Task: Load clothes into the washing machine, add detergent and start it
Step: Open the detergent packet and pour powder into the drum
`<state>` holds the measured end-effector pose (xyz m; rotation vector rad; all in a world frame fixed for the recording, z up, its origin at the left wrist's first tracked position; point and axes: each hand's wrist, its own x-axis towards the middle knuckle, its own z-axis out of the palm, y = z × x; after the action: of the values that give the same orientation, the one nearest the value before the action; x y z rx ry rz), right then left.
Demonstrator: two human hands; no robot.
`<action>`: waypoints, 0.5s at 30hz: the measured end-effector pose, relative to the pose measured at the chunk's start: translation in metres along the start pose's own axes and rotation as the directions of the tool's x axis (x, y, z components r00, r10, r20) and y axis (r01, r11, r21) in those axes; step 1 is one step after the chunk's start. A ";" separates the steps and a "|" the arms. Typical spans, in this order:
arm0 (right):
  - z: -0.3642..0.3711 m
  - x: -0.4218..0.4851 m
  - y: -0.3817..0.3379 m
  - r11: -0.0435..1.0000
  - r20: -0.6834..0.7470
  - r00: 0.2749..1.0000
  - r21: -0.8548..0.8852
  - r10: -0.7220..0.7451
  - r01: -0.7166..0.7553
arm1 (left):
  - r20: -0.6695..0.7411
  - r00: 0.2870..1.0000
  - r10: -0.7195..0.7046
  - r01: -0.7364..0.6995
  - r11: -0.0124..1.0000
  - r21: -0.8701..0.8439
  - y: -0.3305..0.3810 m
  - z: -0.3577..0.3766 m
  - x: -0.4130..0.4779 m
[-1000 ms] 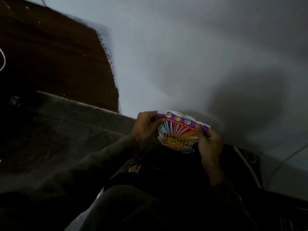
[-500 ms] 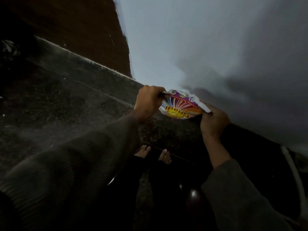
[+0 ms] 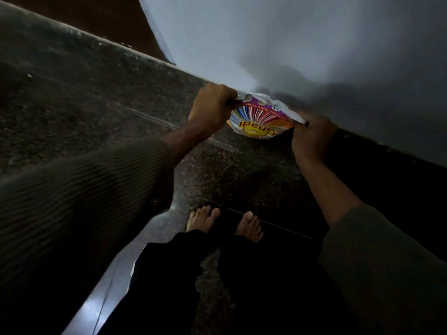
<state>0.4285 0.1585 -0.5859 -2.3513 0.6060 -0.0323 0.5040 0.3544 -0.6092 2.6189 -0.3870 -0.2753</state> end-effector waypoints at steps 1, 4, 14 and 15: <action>0.005 0.002 0.004 1.000 -0.006 1.000 -0.003 0.002 -0.002 | -0.004 1.000 0.012 -0.012 1.000 0.004 -0.005 0.007 0.004; 0.020 0.011 0.012 1.000 -0.023 1.000 0.019 0.001 -0.001 | 0.000 1.000 0.021 -0.021 1.000 0.021 -0.015 0.020 0.016; 0.038 0.051 0.020 0.998 -0.134 0.991 0.064 -0.020 0.029 | 0.014 1.000 0.025 -0.026 0.997 0.073 -0.021 0.026 0.055; 0.036 0.052 0.019 0.998 -0.136 0.991 0.070 0.005 0.004 | 0.008 1.000 0.005 -0.006 0.998 0.055 -0.020 0.025 0.053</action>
<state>0.4736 0.1458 -0.6327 -2.2937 0.6605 -0.2117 0.5518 0.3442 -0.6473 2.6713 -0.4102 -0.2765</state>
